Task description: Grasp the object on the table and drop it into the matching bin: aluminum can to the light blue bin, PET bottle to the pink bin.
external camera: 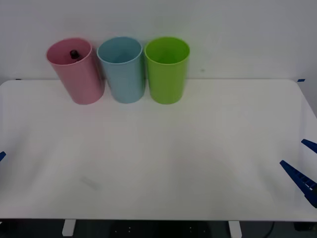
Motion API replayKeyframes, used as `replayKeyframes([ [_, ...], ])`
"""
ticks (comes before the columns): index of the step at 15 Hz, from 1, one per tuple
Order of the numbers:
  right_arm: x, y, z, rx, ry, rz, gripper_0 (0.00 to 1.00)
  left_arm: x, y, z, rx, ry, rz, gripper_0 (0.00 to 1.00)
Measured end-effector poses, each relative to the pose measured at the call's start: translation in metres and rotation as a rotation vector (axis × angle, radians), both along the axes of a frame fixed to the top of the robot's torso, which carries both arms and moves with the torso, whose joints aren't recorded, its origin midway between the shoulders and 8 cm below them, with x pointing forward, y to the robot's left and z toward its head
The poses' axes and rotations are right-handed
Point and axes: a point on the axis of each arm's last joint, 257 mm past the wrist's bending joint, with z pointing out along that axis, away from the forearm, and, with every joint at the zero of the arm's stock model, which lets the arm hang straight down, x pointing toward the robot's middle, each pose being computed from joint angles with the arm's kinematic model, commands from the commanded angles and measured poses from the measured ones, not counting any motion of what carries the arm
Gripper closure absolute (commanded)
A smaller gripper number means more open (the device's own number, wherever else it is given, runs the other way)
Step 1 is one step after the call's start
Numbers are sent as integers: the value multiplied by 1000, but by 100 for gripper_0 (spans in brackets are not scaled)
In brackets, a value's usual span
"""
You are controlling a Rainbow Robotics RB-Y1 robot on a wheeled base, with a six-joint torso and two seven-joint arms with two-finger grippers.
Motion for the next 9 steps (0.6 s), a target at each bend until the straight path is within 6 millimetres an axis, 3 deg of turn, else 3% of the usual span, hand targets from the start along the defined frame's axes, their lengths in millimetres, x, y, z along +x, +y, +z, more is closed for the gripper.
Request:
replayKeyframes([
  [5,0,0,0,0,0,0,0,-24,-9,-7,6,25,-39,0],
  [9,0,0,0,0,0,0,0,-27,-12,-7,-4,35,-49,0],
])
